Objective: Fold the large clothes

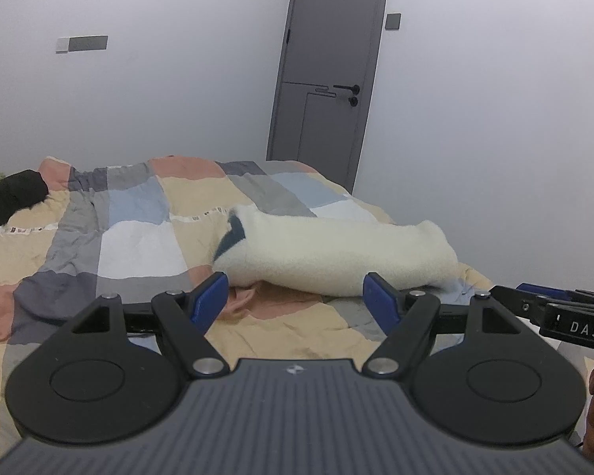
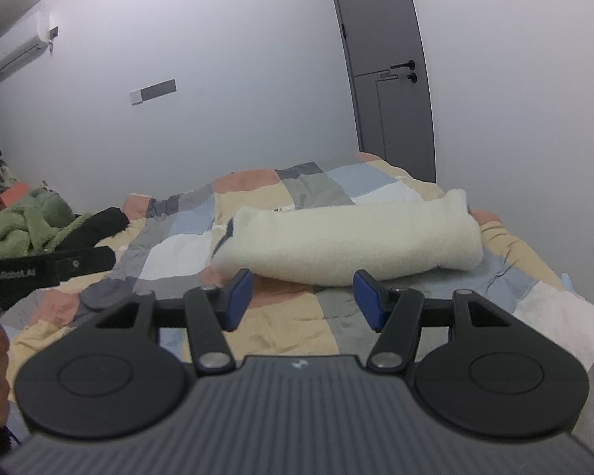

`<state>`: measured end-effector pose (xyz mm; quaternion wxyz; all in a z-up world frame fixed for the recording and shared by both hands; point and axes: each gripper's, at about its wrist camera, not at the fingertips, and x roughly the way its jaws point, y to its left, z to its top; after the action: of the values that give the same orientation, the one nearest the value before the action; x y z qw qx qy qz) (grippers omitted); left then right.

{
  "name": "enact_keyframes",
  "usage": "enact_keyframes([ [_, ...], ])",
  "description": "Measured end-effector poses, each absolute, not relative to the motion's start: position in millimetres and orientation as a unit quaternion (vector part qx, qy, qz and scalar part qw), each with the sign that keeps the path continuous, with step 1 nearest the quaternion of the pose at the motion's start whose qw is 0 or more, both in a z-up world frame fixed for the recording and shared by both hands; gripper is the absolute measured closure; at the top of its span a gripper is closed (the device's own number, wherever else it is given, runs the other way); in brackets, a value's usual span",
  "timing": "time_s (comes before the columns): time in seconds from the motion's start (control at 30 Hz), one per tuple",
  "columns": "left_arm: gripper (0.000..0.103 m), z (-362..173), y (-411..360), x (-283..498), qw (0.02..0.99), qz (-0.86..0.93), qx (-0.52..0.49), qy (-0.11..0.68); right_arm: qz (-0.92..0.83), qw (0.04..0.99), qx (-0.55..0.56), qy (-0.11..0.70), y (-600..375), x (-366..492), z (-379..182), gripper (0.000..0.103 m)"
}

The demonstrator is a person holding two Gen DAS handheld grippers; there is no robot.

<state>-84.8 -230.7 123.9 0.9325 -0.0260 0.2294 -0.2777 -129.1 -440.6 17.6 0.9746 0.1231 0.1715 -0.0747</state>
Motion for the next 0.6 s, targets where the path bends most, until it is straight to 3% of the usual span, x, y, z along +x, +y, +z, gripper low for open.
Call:
enact_keyframes([
  [0.6,0.023,120.7,-234.8,-83.1,0.934,-0.274,-0.019,0.229,-0.076,0.974,0.119,0.176,-440.6,-129.9,16.4,0.043],
])
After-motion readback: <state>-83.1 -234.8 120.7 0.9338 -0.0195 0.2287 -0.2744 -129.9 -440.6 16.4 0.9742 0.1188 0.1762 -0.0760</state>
